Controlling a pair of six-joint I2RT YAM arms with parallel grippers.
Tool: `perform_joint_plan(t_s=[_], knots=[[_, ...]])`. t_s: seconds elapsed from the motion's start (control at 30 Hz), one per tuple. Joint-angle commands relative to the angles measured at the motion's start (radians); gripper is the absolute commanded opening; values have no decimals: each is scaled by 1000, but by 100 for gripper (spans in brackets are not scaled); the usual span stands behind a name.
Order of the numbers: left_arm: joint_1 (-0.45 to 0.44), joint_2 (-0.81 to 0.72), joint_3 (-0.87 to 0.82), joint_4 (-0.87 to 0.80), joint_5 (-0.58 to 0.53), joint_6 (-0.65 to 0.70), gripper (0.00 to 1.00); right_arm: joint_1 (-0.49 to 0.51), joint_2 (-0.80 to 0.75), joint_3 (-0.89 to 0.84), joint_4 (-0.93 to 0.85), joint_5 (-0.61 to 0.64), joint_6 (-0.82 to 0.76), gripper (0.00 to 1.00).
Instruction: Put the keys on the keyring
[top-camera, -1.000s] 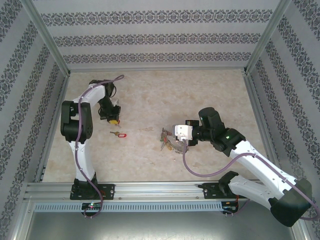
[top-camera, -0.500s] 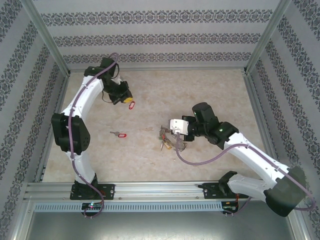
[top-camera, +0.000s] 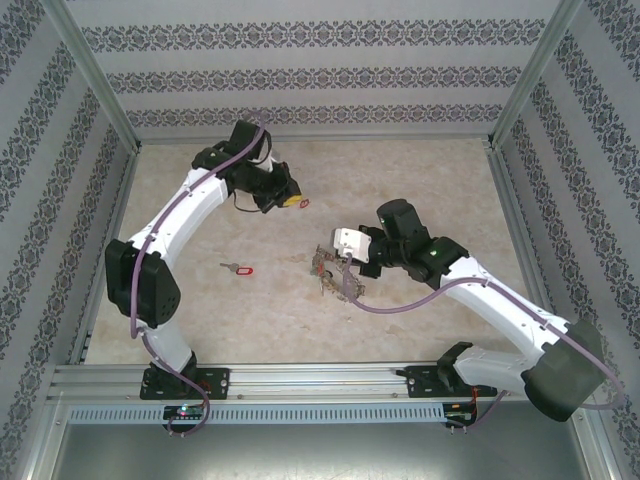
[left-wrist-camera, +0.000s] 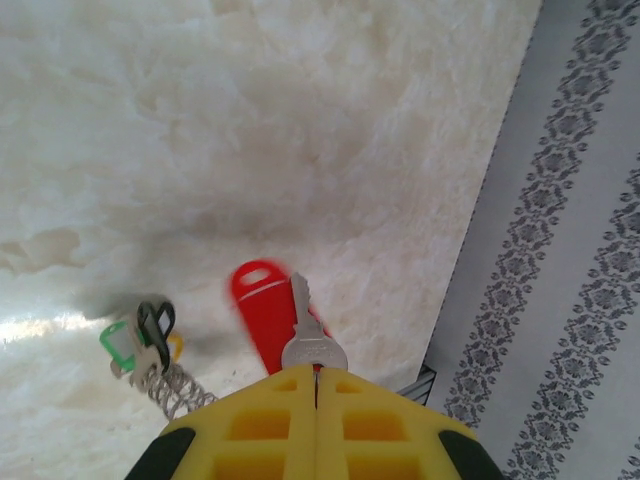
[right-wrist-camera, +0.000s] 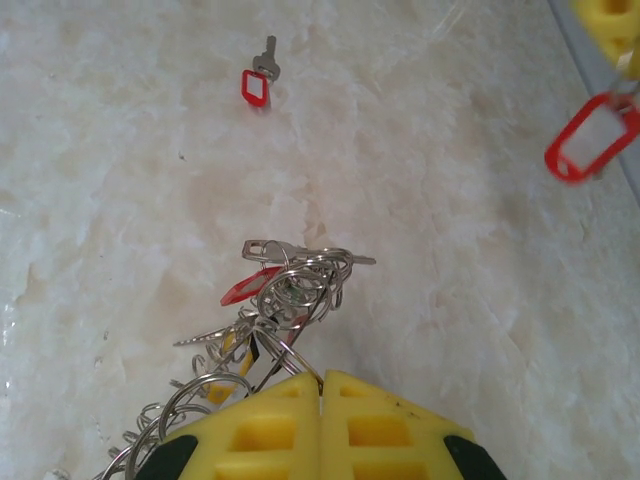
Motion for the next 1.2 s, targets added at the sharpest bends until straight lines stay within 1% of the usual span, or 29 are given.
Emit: perform_joint_plan(t_s=[0.0, 0.17, 0.37, 0.47, 0.53, 0.67, 0.77, 0.83, 0.9, 0.93, 1.1, 1.17], knots=[[-37, -43, -85, 109, -2, -78, 0, 4, 7, 7, 89, -31, 59, 0], [-55, -33, -130, 153, 4, -91, 0, -9, 30, 4, 89, -105, 77, 0], [-109, -26, -133, 158, 10, -86, 0, -90, 55, 3, 72, -241, 128, 0], [-103, -40, -141, 127, -29, -61, 0, -115, 63, 2, 65, -269, 142, 0], [-89, -44, -116, 75, -60, -23, 0, -116, 56, 8, 47, -253, 118, 0], [-43, -49, -64, -23, -86, 47, 0, -116, 35, 45, -9, -177, 74, 0], [-19, -65, -66, -39, -86, 70, 0, -116, 15, 68, -24, -131, 72, 0], [-22, -70, -85, -5, -46, 50, 0, -116, 5, 73, -15, -128, 87, 0], [-37, -73, -129, 67, 8, -18, 0, -112, 5, 65, 6, -127, 108, 0], [-53, -73, -142, 95, 12, -45, 0, -108, 9, 61, 16, -128, 115, 0], [-159, -88, -229, 312, -29, -195, 0, -83, 44, 47, 63, -133, 156, 0], [-183, -89, -225, 330, -64, -210, 0, -81, 46, 43, 80, -133, 172, 0]])
